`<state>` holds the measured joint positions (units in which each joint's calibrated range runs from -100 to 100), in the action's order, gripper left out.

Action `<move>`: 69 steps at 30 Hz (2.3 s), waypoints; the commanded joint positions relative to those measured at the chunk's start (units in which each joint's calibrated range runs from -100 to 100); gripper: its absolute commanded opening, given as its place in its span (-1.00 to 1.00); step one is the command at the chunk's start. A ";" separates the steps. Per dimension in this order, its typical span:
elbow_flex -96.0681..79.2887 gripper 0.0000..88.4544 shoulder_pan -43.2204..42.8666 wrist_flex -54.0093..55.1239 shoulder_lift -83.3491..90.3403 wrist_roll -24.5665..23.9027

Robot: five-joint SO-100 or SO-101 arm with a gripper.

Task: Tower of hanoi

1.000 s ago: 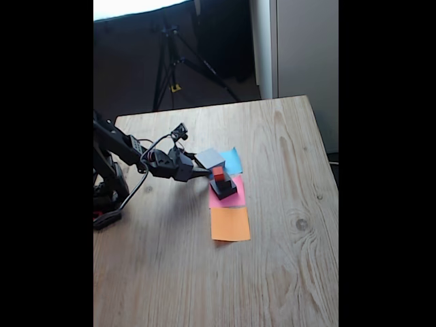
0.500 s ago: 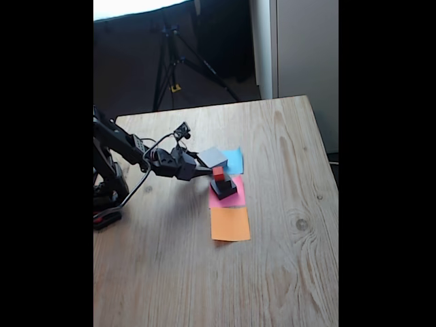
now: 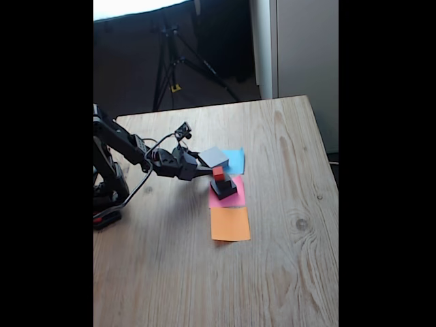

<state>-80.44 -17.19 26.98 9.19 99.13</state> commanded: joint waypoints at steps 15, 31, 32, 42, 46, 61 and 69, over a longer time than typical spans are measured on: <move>-0.74 0.00 1.27 1.79 1.56 0.87; 0.08 -0.14 -0.65 -1.04 7.01 0.87; 0.17 -0.31 -0.82 -2.17 8.14 0.87; -0.10 -0.74 -2.66 -8.24 16.24 0.87; 0.35 -1.00 -3.49 -12.86 19.88 0.03; 29.81 -1.00 -1.74 -66.20 31.53 -8.83; 47.81 -1.00 1.86 -86.84 33.65 -7.99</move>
<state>-43.07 -16.78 -51.08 39.72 90.97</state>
